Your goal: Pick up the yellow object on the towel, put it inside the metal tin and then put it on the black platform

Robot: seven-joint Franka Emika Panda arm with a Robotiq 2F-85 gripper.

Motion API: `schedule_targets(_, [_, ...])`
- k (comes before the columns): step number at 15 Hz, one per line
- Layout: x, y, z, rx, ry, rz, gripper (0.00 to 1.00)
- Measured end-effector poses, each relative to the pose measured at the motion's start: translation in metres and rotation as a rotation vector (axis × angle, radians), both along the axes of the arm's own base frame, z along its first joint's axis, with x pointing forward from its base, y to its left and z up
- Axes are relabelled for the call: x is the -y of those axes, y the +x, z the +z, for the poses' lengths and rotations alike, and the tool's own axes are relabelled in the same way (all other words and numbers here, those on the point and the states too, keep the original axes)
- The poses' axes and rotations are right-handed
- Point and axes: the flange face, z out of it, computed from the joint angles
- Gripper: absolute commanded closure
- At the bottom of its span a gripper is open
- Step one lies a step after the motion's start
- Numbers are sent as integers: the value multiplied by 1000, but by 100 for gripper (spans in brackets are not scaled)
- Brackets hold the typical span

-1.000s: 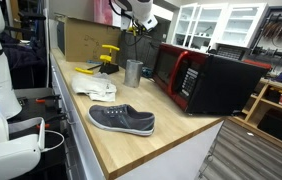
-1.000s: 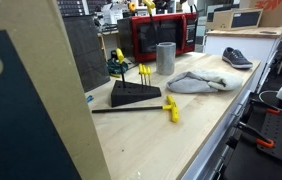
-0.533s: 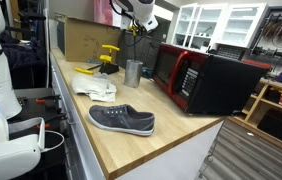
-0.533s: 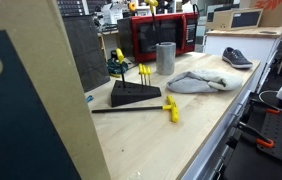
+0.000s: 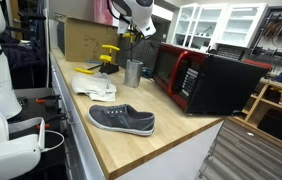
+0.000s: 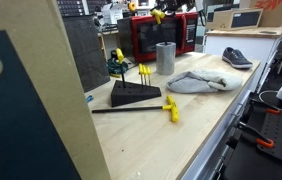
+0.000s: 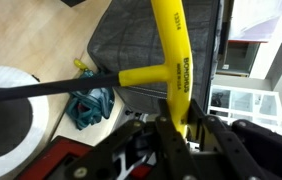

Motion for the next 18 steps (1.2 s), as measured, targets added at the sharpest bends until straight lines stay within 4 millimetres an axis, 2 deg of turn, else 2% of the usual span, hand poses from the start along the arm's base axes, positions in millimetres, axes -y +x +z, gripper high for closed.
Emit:
schedule_targets(4, [7,-1,-23,-16,-37,-30,94])
schedule_targets(12, [19,-10,-43,-48,-71,-120,94])
schedule_targets(13, [20,-12,-47,-57,-76,-131,78])
schedule_targets(14, [22,-15,-52,-65,-84,-140,52])
schedule_targets(15, [23,-19,-58,-74,-98,-149,50])
schedule_targets(17, [31,-30,-74,-99,-146,-180,38])
schedule_targets(18, [35,-34,-75,-100,-161,-194,29])
